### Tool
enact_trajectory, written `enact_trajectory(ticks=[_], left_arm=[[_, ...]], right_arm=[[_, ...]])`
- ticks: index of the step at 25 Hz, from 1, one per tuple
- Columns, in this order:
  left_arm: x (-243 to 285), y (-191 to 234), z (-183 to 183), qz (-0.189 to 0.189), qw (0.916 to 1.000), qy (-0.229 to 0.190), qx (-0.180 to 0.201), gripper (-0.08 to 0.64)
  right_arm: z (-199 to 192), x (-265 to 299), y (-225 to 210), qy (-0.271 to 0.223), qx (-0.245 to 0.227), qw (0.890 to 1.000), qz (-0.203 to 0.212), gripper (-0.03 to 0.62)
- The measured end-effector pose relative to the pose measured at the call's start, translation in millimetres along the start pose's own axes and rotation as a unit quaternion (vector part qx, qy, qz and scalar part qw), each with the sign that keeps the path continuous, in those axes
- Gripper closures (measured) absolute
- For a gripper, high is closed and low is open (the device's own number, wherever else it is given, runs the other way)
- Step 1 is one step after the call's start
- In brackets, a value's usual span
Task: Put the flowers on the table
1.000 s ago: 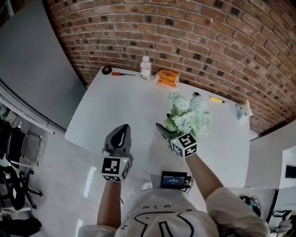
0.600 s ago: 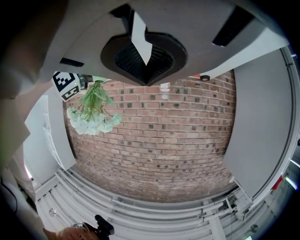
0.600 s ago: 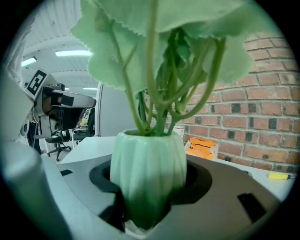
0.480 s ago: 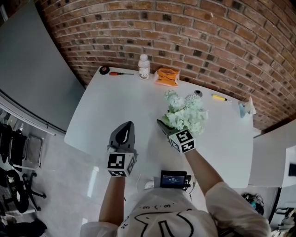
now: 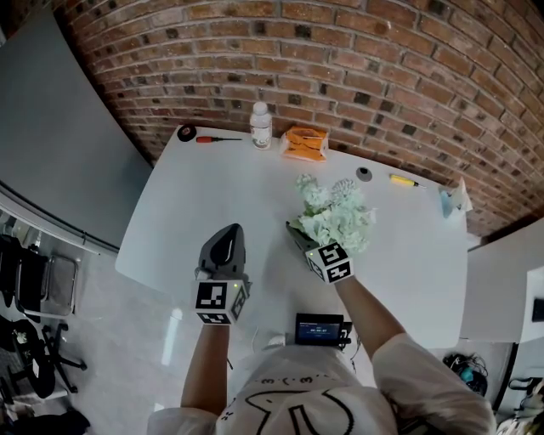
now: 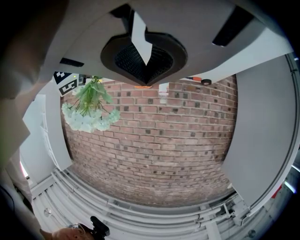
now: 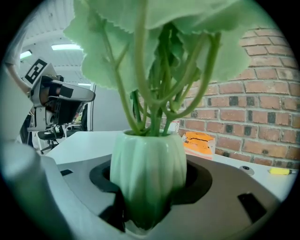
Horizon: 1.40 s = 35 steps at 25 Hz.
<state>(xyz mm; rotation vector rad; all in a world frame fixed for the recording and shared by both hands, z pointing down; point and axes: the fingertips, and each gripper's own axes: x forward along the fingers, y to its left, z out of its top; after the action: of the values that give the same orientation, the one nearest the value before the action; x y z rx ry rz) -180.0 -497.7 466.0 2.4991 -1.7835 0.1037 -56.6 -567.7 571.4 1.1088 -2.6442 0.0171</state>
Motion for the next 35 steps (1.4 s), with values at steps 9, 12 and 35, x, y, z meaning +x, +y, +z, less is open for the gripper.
enact_trajectory(ticks=[9,12,35], left_arm=[[9,0,-3,-0.003,0.9999,-0.009,0.006,0.551],[9,-4,-4,-0.008,0.9999,-0.01,0.009,0.551],[-5,-24,-10,-0.034,0.997,-0.059,0.036,0.551]], right_arm=[[-5,5,-10,-0.017,0.01,1.0,-0.011,0.322],[-5,3,-11,-0.018,0.007,1.0,-0.017,0.322],[-10,-7,-39,-0.026,0.041,0.989,-0.142,0.316]])
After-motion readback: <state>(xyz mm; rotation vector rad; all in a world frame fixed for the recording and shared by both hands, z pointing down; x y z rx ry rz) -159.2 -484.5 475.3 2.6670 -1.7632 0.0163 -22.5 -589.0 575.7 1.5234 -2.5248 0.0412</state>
